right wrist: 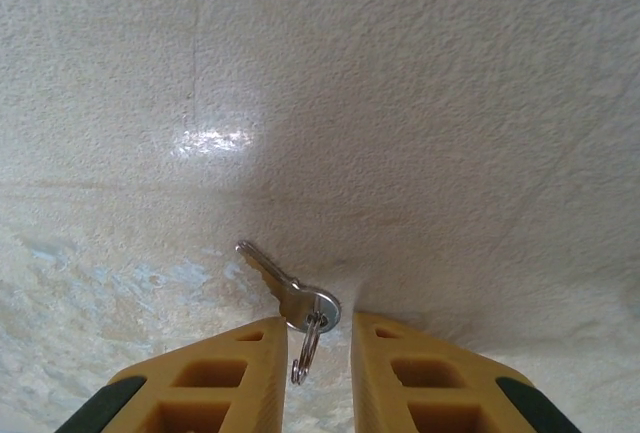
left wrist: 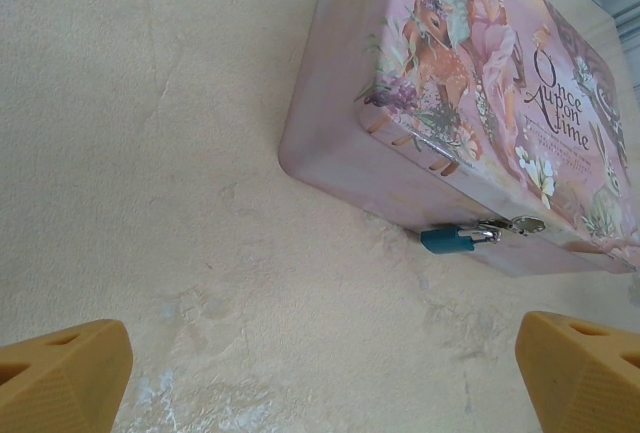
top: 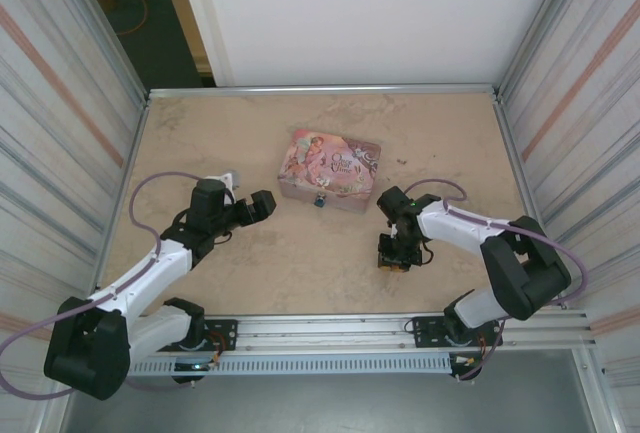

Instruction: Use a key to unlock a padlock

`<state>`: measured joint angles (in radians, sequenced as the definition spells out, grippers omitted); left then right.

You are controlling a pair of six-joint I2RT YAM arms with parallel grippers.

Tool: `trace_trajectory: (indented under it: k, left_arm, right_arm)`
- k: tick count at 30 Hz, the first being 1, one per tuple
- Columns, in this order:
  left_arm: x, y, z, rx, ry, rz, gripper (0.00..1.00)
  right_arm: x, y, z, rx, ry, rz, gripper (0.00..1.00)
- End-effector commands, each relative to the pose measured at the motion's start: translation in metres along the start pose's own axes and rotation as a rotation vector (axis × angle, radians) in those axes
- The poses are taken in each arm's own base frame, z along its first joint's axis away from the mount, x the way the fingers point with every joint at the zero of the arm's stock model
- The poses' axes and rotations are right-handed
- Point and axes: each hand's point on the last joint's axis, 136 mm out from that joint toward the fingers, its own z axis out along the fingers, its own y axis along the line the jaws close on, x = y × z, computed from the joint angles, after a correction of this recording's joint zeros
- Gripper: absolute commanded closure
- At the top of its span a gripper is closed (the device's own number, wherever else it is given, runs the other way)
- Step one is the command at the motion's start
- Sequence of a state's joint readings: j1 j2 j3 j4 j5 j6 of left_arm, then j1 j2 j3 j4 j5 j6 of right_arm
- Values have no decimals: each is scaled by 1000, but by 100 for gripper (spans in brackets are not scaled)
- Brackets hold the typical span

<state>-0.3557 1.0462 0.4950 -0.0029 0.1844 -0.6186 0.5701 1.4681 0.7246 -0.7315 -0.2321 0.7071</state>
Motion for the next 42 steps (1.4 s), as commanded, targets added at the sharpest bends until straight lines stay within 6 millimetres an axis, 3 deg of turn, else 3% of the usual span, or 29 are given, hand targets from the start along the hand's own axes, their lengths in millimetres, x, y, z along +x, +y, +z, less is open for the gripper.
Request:
trace_trajectory:
  k: [1, 13, 24, 32, 42]
  left_arm:
    - [-7, -5, -3, 0, -20, 2, 1]
    - [-12, -3, -9, -19, -45, 18, 1]
    - [-35, -23, -22, 33, -119, 59, 1]
    - [-54, -58, -36, 174, -173, 94, 3]
    - [-71, -134, -55, 441, -177, 217, 19]
  right_arm:
    - [-4, 3, 1, 10, -10, 9, 79]
    - [-6, 4, 10, 14, -6, 2, 97]
    - [-25, 35, -13, -159, -154, -53, 100]
    - [-46, 72, -59, -377, -379, -136, 100]
    - [-79, 133, -144, -706, -699, -216, 100]
